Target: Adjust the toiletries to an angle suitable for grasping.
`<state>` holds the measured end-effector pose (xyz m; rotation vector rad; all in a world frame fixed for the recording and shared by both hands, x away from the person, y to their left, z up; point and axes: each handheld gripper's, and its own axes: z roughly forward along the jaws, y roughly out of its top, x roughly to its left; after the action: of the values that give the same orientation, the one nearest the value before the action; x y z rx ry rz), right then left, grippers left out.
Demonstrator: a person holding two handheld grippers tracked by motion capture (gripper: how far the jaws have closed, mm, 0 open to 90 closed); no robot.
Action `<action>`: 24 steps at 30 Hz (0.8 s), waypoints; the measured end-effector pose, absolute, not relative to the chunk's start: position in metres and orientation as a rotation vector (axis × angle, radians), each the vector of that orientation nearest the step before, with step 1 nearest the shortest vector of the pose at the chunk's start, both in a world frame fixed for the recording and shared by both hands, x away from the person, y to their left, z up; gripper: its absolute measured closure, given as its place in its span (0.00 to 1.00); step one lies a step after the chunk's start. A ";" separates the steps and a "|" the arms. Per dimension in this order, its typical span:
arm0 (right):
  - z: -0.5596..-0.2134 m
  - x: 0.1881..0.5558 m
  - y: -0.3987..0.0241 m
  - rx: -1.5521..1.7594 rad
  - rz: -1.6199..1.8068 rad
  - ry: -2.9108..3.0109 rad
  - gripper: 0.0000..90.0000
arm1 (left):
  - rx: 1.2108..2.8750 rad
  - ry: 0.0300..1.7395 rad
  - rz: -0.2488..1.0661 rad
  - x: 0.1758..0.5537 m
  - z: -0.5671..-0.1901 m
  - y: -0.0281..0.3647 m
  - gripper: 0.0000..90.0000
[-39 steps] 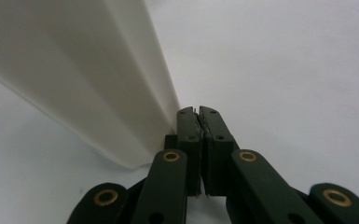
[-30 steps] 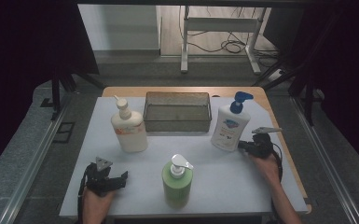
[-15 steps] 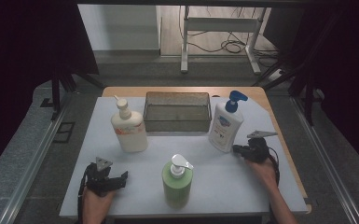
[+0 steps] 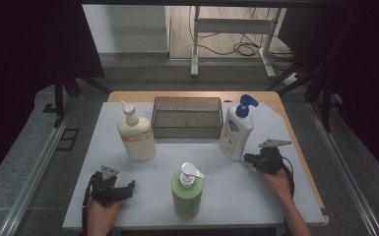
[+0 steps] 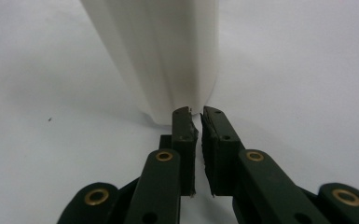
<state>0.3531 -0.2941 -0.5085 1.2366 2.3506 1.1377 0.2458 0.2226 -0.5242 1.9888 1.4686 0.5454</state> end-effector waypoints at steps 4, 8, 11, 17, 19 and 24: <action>-0.504 0.347 -0.295 1.226 1.142 2.344 0.89 | 1.987 1.469 0.545 0.246 -0.524 0.223 0.13; -0.499 0.341 -0.295 1.208 1.140 2.343 0.83 | 1.986 1.469 0.545 0.246 -0.524 0.222 0.13; -0.495 0.337 -0.294 1.206 1.144 2.343 0.73 | 1.986 1.469 0.546 0.246 -0.524 0.223 0.13; -0.481 0.331 -0.291 1.196 1.157 2.343 0.56 | 1.987 1.469 0.545 0.246 -0.524 0.223 0.13; -0.476 0.329 -0.290 1.186 1.161 2.337 0.52 | 1.990 1.469 0.545 0.246 -0.524 0.223 0.13; -0.464 0.327 -0.285 1.162 1.153 2.321 0.42 | 1.990 1.468 0.545 0.246 -0.524 0.223 0.13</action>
<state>0.3266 -0.2846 -0.4645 1.1616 2.3212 1.1527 0.2458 0.2228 -0.5242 1.9896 1.4684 0.5453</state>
